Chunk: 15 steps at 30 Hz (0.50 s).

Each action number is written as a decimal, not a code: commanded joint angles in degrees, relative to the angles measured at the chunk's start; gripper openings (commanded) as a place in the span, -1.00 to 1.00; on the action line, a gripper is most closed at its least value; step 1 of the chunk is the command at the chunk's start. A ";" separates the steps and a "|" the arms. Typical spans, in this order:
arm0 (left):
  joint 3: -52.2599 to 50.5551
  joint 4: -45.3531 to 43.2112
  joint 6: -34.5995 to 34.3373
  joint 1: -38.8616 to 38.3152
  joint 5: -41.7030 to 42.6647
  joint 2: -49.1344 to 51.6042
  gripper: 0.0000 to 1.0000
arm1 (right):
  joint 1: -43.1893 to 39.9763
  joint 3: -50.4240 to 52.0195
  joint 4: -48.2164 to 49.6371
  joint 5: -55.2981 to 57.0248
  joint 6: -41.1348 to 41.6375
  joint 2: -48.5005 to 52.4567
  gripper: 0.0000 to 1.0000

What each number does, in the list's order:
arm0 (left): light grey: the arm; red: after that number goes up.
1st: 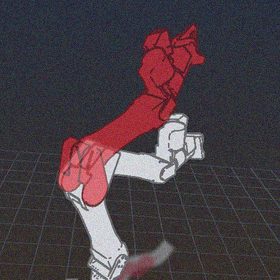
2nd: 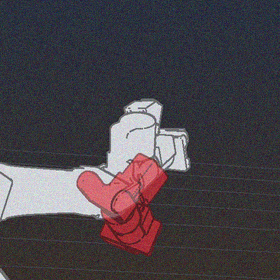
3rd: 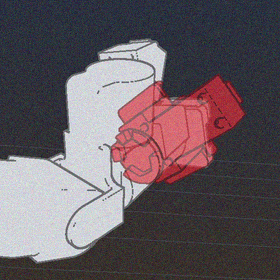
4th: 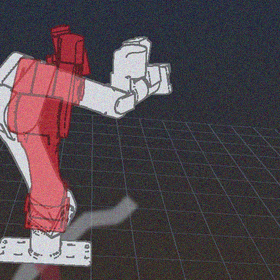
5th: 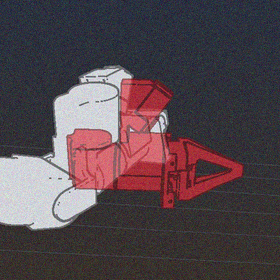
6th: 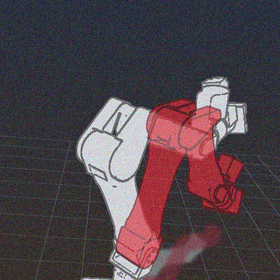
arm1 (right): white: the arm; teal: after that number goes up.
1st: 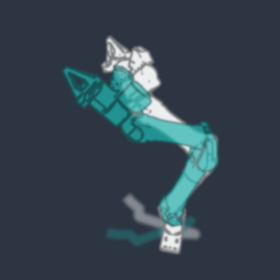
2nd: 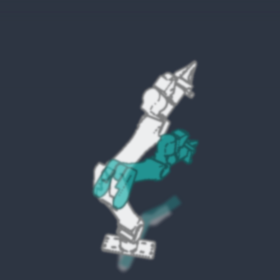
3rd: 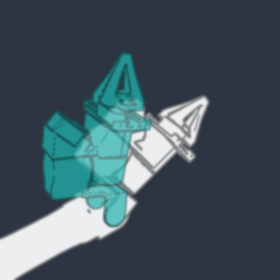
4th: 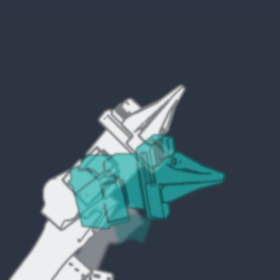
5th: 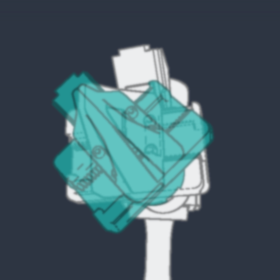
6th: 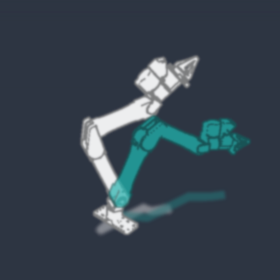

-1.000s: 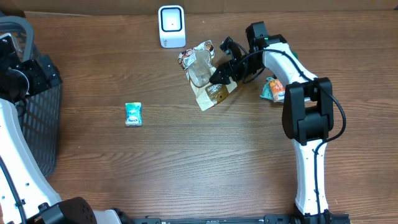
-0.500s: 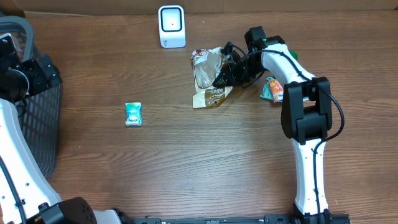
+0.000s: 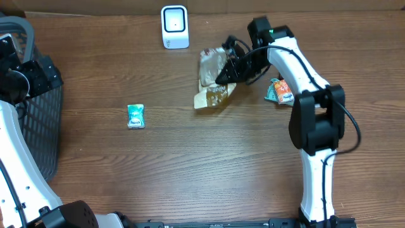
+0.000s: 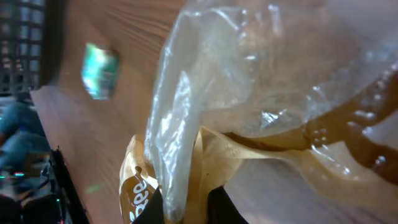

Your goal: Scan the item barcode

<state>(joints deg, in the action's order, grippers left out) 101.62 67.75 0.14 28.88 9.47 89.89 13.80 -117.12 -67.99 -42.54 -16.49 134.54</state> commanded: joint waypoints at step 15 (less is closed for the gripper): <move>1.07 -0.04 -0.52 -0.02 0.63 -0.31 0.99 | 19.74 -1.64 30.38 69.20 -10.16 -10.82 -0.92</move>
<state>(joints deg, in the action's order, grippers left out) 101.62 67.77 0.14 28.88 9.47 89.89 33.08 -118.69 -42.65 5.91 -19.59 121.80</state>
